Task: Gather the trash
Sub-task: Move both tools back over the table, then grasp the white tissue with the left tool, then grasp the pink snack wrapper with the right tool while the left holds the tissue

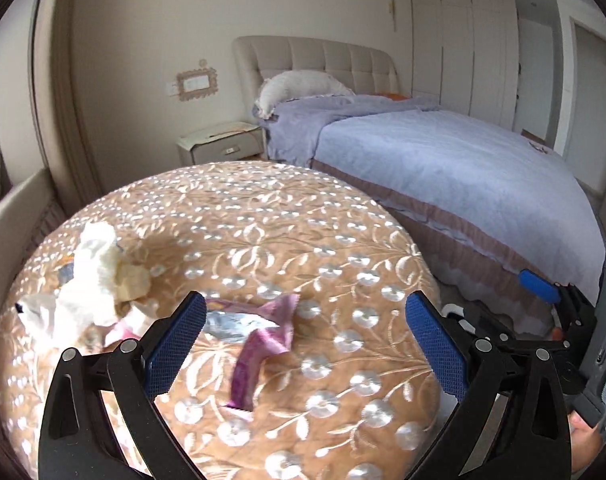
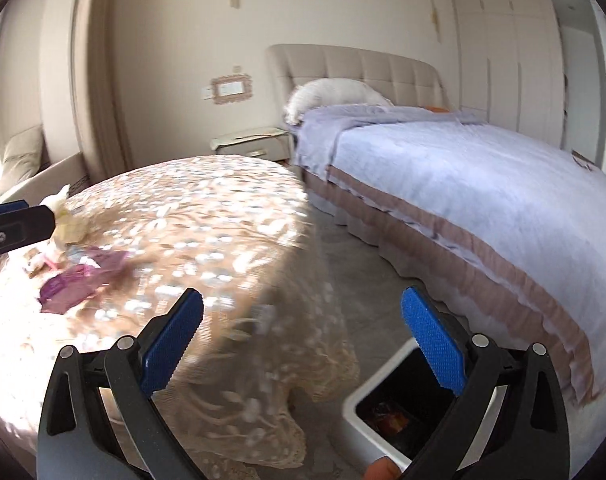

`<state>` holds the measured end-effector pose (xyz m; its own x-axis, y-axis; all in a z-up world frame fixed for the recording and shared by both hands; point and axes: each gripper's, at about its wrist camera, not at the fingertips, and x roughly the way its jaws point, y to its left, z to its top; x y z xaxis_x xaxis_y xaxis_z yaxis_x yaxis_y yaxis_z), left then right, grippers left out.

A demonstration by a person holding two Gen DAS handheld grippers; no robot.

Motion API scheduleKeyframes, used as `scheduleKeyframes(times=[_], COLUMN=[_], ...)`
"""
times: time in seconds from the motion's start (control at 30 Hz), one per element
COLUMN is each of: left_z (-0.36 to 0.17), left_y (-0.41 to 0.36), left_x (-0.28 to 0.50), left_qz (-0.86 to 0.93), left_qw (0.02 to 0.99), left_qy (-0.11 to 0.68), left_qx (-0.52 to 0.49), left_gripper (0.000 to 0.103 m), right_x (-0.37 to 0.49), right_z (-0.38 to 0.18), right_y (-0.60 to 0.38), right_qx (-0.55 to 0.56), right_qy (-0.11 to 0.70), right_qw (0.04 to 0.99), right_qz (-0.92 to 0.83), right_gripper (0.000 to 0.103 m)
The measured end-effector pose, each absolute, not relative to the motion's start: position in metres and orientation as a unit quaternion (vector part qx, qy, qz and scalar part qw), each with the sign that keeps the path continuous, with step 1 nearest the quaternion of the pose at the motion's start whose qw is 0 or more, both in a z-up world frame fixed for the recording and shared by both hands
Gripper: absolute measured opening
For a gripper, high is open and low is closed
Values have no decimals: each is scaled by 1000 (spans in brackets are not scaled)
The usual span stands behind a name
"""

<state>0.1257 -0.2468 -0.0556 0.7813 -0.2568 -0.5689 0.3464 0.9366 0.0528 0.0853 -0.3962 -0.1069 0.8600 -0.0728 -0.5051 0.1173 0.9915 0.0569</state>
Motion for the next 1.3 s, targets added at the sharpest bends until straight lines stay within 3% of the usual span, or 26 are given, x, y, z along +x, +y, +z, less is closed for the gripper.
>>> scheduleKeyframes(times=[0.43,0.73,0.77,0.8,0.83,1.0,1.03,1.07,1.1,1.17,1.3], left_z=[-53,-53,-54,-55,-60,-85,-87,-89,-89,-88,-66], left_y=[-106,-73,-72,-70,-69,-79,-81,-82,-80,-80,-71], left_x=[160,214,218,223,231,246,246,246,246,245,231], left_qz=[-44,-49,-52,-54,-61,-87,-81,-79,-82,-87,-87], left_qw=[955,949,948,946,940,921,922,922,920,919,931], left_qy=[292,313,315,319,335,379,378,379,382,385,355], left_qx=[25,7,1,-6,-11,-4,4,6,4,3,-5], left_gripper=[98,97,90,72,67,61,54,27,11,5,3], right_x=[112,146,149,151,154,163,165,167,168,170,169], right_z=[-68,-68,-68,-67,-67,-74,-76,-77,-79,-81,-84], right_y=[-275,-232,-231,-232,-232,-238,-239,-240,-241,-241,-238], right_qx=[-19,-46,-45,-44,-42,-26,-22,-18,-15,-13,-14], right_qy=[240,250,251,252,254,266,269,271,274,279,281], right_qw=[969,964,964,964,963,961,961,960,960,958,957], right_qz=[50,75,75,75,75,67,66,66,66,65,73], right_gripper=[99,99,99,99,99,99,99,99,99,99,99])
